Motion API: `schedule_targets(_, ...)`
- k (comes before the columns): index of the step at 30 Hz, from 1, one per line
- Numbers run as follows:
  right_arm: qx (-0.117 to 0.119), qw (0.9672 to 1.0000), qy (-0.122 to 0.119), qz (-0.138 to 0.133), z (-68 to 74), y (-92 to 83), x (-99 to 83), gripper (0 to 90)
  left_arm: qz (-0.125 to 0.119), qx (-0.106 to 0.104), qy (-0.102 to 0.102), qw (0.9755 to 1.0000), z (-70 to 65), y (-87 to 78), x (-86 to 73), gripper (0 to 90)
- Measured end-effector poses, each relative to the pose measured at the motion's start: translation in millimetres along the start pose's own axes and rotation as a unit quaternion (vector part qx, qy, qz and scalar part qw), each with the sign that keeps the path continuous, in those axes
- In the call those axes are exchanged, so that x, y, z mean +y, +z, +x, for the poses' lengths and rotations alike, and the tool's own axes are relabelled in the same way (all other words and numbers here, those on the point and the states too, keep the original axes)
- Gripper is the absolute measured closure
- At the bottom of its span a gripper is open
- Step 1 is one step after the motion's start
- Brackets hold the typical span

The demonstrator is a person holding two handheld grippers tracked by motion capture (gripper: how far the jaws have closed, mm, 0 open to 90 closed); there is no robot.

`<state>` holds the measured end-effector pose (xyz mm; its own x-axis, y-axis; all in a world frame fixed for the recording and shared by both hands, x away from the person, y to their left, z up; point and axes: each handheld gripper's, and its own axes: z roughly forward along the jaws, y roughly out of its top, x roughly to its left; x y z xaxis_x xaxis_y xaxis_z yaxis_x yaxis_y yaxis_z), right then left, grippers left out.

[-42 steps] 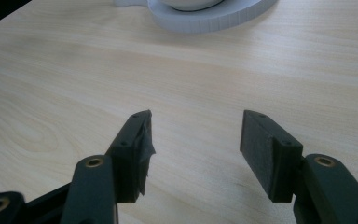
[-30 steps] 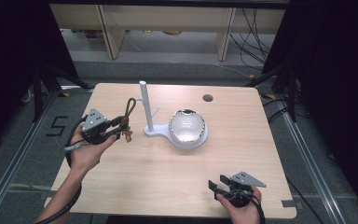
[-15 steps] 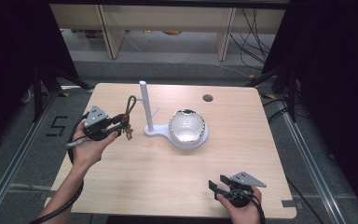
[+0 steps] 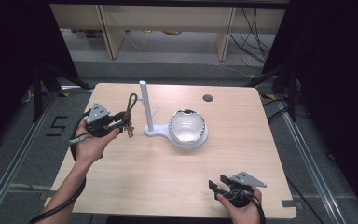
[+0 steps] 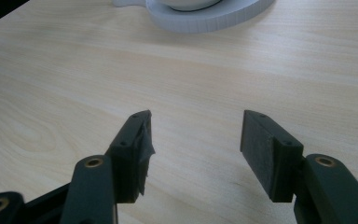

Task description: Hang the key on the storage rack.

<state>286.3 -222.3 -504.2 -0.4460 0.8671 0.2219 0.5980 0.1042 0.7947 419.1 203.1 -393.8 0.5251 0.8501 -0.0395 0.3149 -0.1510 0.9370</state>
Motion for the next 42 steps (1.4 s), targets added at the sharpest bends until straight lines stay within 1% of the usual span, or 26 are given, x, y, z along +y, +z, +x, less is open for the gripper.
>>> schedule_targets(2,0.000,1.0000,0.001,0.001,0.0,0.0,0.0,44.3,0.002,0.003,0.000,1.0000,0.5,0.6,0.5,68.0)
schedule_targets(3,0.009,0.9999,0.013,0.005,1.3,0.4,-0.2,44.3,0.002,0.002,-0.001,1.0000,0.7,1.4,0.4,68.0)
schedule_targets(6,0.007,1.0000,0.006,0.001,0.0,1.5,-0.7,44.3,0.003,0.005,-0.003,1.0000,2.0,3.4,0.1,68.0)
schedule_targets(12,0.009,0.9999,0.008,0.002,0.1,1.4,-0.6,44.3,0.006,0.008,-0.009,0.9999,4.5,6.6,-0.7,68.0)
schedule_targets(20,0.009,0.9999,0.008,0.002,0.0,1.6,-0.8,44.3,0.009,0.008,-0.016,0.9998,4.7,11.4,-2.4,68.0)
schedule_targets(27,0.009,0.9999,0.008,0.002,-0.2,1.3,-0.9,44.3,0.010,0.004,-0.022,0.9997,3.9,16.5,-3.4,67.9)
schedule_targets(28,0.004,0.9999,0.007,0.006,-0.1,0.3,-0.6,44.2,0.010,0.004,-0.023,0.9997,3.9,17.3,-3.8,67.9)
schedule_targets(30,0.003,1.0000,0.007,0.006,-0.2,0.3,-0.7,44.2,0.013,0.003,-0.025,0.9996,3.5,18.8,-4.7,68.0)
schedule_targets(42,0.004,0.9999,0.010,0.003,0.1,0.3,-0.8,44.3,0.019,0.001,-0.035,0.9992,3.3,28.0,-7.2,67.9)
